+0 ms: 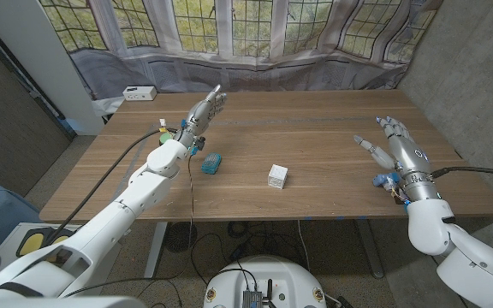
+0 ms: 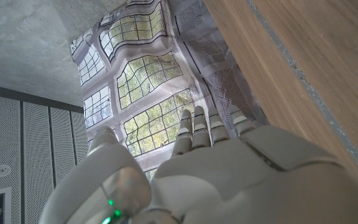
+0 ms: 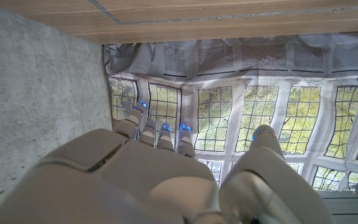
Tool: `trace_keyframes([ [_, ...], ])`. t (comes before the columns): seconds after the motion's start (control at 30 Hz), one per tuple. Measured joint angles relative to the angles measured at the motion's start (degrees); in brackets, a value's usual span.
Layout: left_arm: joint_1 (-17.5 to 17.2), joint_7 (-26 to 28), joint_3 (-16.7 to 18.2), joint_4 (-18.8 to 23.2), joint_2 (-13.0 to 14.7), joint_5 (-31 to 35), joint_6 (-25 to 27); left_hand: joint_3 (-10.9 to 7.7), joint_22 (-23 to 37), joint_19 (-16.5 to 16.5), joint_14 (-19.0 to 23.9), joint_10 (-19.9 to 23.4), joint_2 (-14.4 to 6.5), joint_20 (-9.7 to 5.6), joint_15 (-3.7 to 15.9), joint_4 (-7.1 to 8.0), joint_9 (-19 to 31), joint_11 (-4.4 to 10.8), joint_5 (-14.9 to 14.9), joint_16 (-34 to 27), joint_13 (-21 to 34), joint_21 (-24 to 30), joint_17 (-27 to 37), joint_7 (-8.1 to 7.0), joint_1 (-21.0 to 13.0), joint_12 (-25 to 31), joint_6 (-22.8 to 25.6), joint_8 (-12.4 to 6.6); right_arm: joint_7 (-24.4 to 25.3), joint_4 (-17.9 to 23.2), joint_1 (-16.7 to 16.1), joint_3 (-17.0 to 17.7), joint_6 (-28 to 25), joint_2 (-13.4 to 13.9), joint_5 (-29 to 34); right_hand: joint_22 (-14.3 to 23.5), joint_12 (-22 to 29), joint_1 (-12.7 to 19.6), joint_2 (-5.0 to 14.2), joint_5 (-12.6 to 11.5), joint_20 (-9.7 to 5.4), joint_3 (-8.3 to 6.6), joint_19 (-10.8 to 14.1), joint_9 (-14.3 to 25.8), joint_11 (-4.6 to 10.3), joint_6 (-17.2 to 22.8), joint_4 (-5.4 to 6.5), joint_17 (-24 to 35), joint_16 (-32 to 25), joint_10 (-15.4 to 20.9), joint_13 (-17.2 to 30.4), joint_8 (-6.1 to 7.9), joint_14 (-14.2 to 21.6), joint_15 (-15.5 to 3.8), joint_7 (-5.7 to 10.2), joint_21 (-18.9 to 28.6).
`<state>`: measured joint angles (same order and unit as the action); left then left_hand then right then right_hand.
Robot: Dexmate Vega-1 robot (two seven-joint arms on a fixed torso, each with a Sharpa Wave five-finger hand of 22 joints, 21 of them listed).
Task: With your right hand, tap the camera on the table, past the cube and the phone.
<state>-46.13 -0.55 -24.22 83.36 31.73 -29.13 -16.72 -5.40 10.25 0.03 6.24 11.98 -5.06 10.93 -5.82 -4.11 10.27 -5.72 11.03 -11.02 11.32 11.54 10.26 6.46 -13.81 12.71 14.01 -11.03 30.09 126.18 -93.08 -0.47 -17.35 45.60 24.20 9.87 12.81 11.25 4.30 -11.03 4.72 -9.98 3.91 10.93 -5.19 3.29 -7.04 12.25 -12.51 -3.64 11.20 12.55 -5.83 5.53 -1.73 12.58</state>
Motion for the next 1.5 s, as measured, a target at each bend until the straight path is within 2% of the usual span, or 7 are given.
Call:
trace_keyframes([
  [0.27,-0.6,0.0,0.3,0.7,0.4,-0.2,0.0,0.0,0.0,0.0,0.0,0.0,0.0,0.0,0.0,0.0,0.0,0.0,0.0,0.0,0.0,0.0,0.0,0.0,0.0,0.0,0.0,0.0,0.0,-1.7,2.1,-0.2,4.0,-0.9,-2.2,0.0,0.0,0.0,0.0,0.0,-0.29,0.0,0.9,0.0,-0.03,0.2,0.0,-0.2,-0.2,0.8,0.0,0.0,1.0,-0.19,-0.16,0.0],
  [0.5,-1.3,0.1,0.7,1.3,0.9,-0.4,0.0,0.0,0.0,0.0,0.0,0.0,0.0,0.0,0.0,0.0,0.0,0.0,0.0,0.0,0.0,0.0,0.0,0.0,0.0,0.0,0.0,0.0,-0.3,-3.7,4.5,-0.9,8.8,-1.9,-5.2,0.0,0.0,0.3,-0.31,0.0,-0.52,0.0,1.1,0.0,-0.35,3.3,0.0,-0.3,-0.2,1.5,-0.3,0.45,1.2,-0.13,-0.44,0.0],
  [0.63,-1.6,0.1,1.0,1.5,1.0,-0.5,-0.3,0.0,0.0,0.0,0.0,0.0,0.0,0.0,0.0,0.0,0.0,0.0,0.0,0.0,0.0,0.0,0.0,-0.01,0.0,0.0,0.0,0.0,-0.9,-4.5,5.5,-1.2,11.7,-2.1,-7.2,0.0,0.3,0.3,-0.31,0.0,-0.71,0.0,1.3,0.0,-0.33,3.4,0.0,-0.3,-0.2,1.9,-0.3,0.45,1.8,0.09,-0.51,0.0],
  [0.97,-2.2,-0.1,1.3,1.5,1.0,-1.0,-1.0,-0.24,0.0,0.0,0.0,0.0,0.0,0.0,0.0,-0.24,0.0,0.0,0.0,0.0,0.0,0.0,0.0,-0.01,0.0,0.0,0.0,0.0,-3.1,-9.8,10.5,-3.0,20.2,-4.0,-14.4,0.0,0.6,0.3,-0.3,0.0,-1.64,-0.24,3.1,0.0,-1.25,4.2,-0.24,-0.5,-0.4,3.5,-0.3,0.45,2.8,-0.3,-1.37,0.0],
  [1.5,-3.1,0.3,1.9,2.0,1.6,-1.3,-1.0,-0.24,0.0,0.0,0.0,0.0,0.0,0.0,0.0,-0.24,0.0,0.0,0.0,0.0,0.0,0.0,0.0,-0.01,0.0,0.0,0.0,0.0,-5.7,-16.8,16.5,-5.8,29.3,-5.9,-21.7,0.0,0.8,0.8,-0.75,0.0,-2.05,-0.47,5.7,0.0,-1.78,5.1,-0.47,-0.5,-0.8,5.8,-0.3,0.45,5.0,-0.51,-2.26,0.5],
])
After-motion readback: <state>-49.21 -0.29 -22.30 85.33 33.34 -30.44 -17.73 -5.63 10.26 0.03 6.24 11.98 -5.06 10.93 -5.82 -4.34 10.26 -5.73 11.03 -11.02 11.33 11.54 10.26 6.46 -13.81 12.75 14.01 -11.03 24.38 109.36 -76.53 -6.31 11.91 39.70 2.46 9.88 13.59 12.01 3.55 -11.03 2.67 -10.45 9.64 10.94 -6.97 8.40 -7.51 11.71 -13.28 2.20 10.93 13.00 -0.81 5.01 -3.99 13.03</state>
